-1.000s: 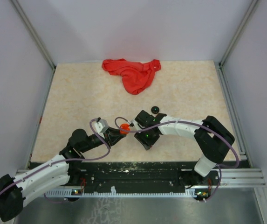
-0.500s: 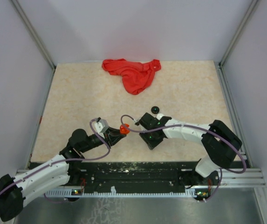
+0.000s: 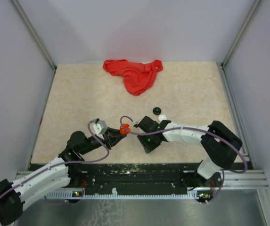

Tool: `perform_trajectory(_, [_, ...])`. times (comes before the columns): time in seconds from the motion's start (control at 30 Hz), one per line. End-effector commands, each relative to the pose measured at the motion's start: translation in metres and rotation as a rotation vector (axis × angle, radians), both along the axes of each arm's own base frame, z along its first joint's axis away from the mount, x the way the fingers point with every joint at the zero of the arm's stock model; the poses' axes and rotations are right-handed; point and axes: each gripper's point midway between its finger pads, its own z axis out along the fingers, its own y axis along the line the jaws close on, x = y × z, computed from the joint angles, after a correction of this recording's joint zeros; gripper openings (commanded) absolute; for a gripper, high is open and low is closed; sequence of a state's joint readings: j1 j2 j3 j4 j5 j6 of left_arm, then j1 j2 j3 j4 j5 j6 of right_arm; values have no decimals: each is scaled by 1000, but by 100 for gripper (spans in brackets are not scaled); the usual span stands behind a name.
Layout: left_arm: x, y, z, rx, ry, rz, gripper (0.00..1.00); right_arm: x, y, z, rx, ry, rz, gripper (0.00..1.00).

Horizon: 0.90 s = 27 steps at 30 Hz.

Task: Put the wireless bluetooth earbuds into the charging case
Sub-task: Pick up the earbud from the corner of the board.

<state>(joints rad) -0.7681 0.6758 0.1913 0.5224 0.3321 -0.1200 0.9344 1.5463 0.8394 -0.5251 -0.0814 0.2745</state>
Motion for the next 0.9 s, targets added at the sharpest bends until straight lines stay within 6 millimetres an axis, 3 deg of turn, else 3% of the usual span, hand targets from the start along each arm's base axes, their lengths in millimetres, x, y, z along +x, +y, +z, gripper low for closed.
perform_trajectory(0.0, [1, 5, 5, -26, -3, 34, 1, 26, 41, 8, 100, -76, -7, 36])
perform_trajectory(0.1, [2, 8, 7, -35, -9, 51, 1, 53, 49, 15, 88, -172, -42, 37])
perform_trajectory(0.17, [3, 9, 7, -38, -9, 56, 1, 68, 50, 8, 62, -188, -58, 37])
perform_trajectory(0.27, [2, 10, 7, -38, -7, 60, 0, 79, 52, 13, 57, -205, -59, 37])
perform_trajectory(0.4, [1, 11, 7, -42, -2, 60, 1, 68, 52, 31, 101, -192, -11, 39])
perform_trajectory(0.57, [1, 11, 8, -53, -9, 62, 1, 54, 38, 46, 108, -201, 70, 43])
perform_trajectory(0.87, [-1, 8, 9, -51, -9, 39, 1, 46, 16, 22, 4, -149, 131, 47])
